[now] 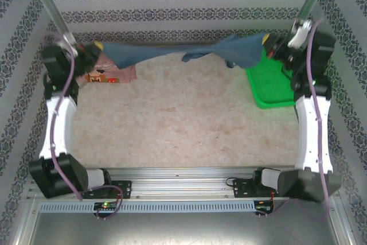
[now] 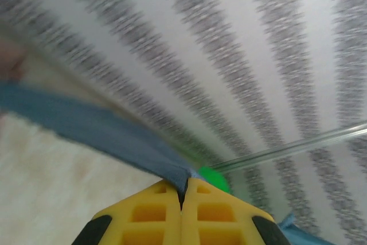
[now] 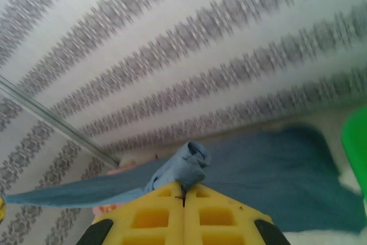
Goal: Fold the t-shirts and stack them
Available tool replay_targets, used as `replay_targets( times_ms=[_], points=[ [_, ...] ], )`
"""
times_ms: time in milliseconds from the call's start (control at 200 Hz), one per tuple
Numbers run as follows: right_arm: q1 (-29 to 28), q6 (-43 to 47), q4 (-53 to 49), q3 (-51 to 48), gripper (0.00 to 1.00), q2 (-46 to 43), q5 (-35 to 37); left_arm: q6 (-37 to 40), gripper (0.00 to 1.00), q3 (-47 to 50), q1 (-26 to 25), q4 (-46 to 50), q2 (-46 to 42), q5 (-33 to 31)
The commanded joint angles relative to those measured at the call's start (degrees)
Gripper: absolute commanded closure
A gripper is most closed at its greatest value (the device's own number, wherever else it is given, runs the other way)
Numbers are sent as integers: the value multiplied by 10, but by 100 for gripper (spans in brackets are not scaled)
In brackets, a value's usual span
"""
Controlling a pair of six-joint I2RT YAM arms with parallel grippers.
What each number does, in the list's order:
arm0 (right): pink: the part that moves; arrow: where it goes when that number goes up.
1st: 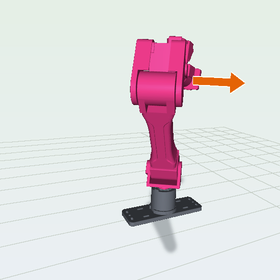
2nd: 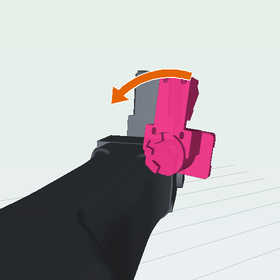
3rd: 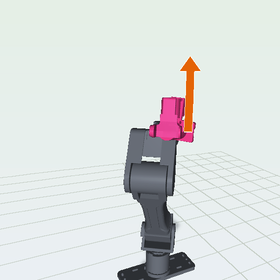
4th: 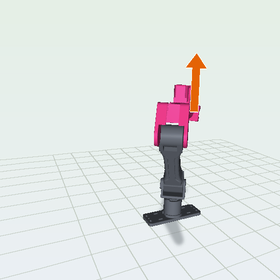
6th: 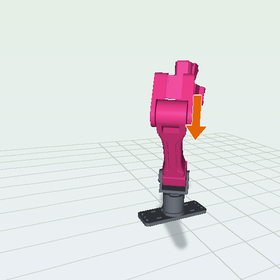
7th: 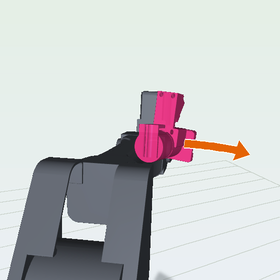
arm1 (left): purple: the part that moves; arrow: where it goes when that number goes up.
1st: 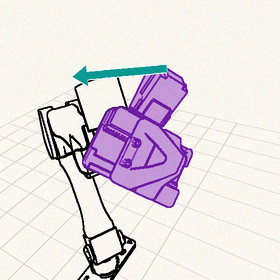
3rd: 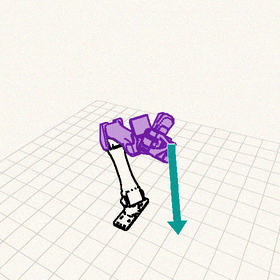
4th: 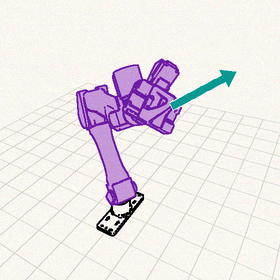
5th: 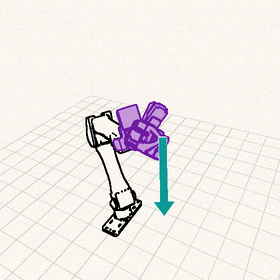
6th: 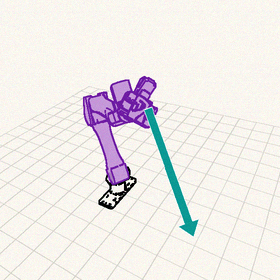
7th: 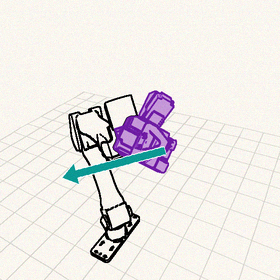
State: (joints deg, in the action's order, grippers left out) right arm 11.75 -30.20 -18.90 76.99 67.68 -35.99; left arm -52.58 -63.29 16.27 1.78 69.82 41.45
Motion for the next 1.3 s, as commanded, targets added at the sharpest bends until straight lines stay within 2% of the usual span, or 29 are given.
replay_targets(
  times_ms=[0, 80, 155, 320, 405, 575, 704, 924, 1294],
  points=[
    [-7, 25, -43, -131, 100, -86, 23, 44, 100, 128, 15, 44, -105, -41],
    [-9, -2, -72, -233, 100, -152, 46, 58, 100, 201, 15, 157, -176, -68],
    [-10, -22, -112, -293, 100, -213, 55, 52, 100, 255, 16, 269, -245, -124],
    [-10, -14, -245, -326, 100, -309, 66, 37, 100, 282, 20, 517, -385, -270],
    [-10, -16, -302, -332, 100, -343, 70, 37, 100, 271, 22, 592, -410, -308],
    [-11, -19, -371, -337, 100, -378, 74, 15, 100, 268, 21, 616, -381, -345],
    [-12, -16, -355, -346, 100, -366, 81, 5, 100, 283, 25, 581, -359, -354],
    [-16, 7, -268, -354, 100, -265, 93, 10, 100, 299, 28, 481, -289, -350],
    [-63, 129, -205, -245, 100, -37, 153, 57, 100, 301, 28, 332, -163, -316]
  ],
)
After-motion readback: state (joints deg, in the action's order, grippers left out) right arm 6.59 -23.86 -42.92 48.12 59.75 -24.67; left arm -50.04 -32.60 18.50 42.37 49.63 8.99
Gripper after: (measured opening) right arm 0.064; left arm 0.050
